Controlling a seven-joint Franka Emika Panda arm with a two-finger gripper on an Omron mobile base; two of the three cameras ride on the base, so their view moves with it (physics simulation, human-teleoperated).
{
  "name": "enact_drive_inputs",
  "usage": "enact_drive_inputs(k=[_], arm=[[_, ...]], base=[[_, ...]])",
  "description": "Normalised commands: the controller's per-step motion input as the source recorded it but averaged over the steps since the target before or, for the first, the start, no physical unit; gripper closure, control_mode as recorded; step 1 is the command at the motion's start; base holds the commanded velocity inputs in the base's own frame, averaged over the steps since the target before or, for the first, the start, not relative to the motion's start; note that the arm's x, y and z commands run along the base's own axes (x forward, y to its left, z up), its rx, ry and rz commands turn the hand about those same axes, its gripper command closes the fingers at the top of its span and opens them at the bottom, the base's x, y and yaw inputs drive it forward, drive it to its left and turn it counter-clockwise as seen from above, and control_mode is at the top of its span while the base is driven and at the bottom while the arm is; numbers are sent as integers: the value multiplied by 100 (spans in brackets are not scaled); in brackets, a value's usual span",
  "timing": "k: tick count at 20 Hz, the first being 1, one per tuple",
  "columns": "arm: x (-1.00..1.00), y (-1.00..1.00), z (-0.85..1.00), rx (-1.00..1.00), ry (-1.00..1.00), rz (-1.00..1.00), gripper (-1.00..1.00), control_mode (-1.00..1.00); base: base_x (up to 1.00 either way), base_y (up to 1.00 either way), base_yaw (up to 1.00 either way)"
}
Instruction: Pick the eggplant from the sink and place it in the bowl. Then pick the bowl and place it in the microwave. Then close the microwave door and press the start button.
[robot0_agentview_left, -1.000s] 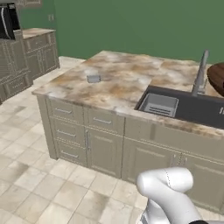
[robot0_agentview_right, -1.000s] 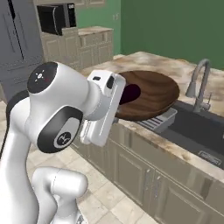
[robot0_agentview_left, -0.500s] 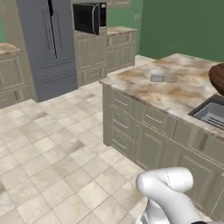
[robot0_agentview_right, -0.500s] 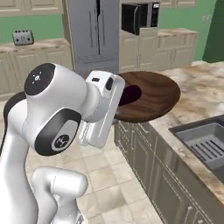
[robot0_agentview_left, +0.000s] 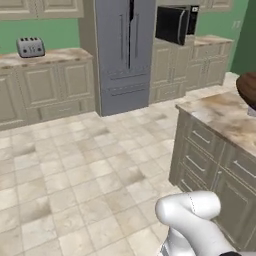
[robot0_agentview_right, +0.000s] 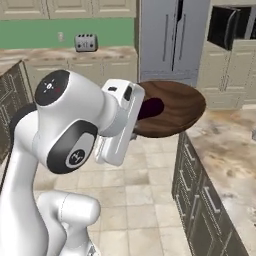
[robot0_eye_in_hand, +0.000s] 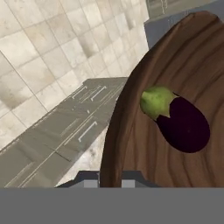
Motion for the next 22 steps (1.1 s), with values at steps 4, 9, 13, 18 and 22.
enact_drive_inputs(k=[4,9,13,18,22], arm=[[0,0,0,0,0,0,100,100],[0,0,0,0,0,0,100,100],[0,0,0,0,0,0,100,100],[0,0,0,0,0,0,100,100],[0,0,0,0,0,0,100,100]], base=[[100,0,37],[100,-2,28],[100,-14,25],[100,-21,24],[100,-36,23]])
